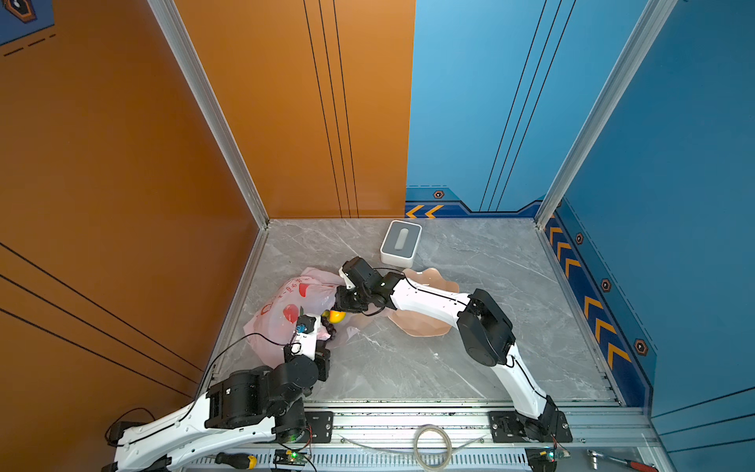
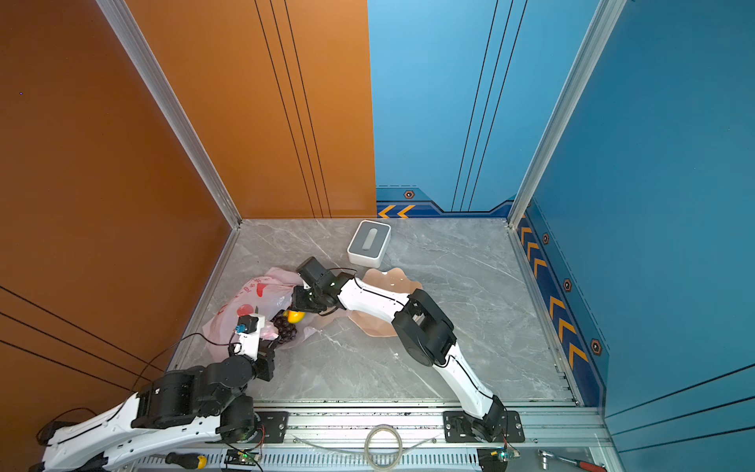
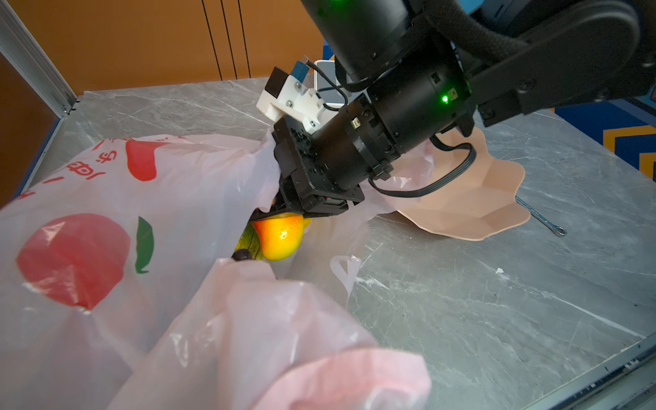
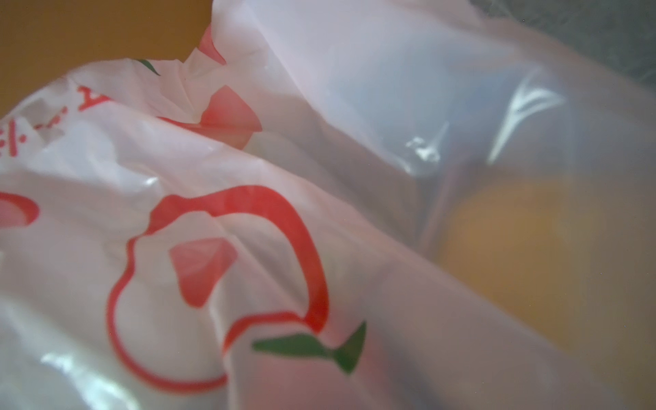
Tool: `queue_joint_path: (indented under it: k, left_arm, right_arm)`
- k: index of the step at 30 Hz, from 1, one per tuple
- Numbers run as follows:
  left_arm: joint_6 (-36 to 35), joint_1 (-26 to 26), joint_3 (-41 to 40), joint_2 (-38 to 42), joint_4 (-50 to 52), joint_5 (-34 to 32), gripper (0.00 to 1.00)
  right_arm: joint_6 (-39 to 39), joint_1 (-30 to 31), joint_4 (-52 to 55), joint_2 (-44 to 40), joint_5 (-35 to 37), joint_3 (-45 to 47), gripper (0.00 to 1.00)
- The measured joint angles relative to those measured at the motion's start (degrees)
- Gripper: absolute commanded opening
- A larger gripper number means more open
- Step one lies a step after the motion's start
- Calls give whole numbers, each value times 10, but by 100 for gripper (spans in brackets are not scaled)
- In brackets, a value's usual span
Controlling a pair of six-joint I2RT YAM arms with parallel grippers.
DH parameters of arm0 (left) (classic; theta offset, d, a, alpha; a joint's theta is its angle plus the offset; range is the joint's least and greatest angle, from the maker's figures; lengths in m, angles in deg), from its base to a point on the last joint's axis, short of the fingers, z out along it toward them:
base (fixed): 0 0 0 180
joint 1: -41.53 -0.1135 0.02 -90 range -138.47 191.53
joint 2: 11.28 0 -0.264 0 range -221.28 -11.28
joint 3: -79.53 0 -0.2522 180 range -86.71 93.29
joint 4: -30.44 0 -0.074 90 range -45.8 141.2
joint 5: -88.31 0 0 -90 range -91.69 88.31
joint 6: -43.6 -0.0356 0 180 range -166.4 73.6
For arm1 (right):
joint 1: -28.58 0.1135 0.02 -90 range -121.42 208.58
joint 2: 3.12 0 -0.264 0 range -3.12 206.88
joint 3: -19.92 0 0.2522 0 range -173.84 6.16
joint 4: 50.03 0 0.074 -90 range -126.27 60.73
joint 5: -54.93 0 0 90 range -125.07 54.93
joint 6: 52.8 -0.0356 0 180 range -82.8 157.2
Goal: Place the fruits into the plastic bag
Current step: Place the fruit in the plastic bag.
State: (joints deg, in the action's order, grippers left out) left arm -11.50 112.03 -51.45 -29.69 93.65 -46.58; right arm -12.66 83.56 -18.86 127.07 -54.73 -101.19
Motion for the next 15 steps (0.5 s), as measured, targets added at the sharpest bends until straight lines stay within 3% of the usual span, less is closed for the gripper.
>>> queue_joint_path:
  k: [15]
  left_arm:
    - [0,0,0,23,0,-1,0]
  right_arm:
    - [-15,10,-14,32,52,-48,49]
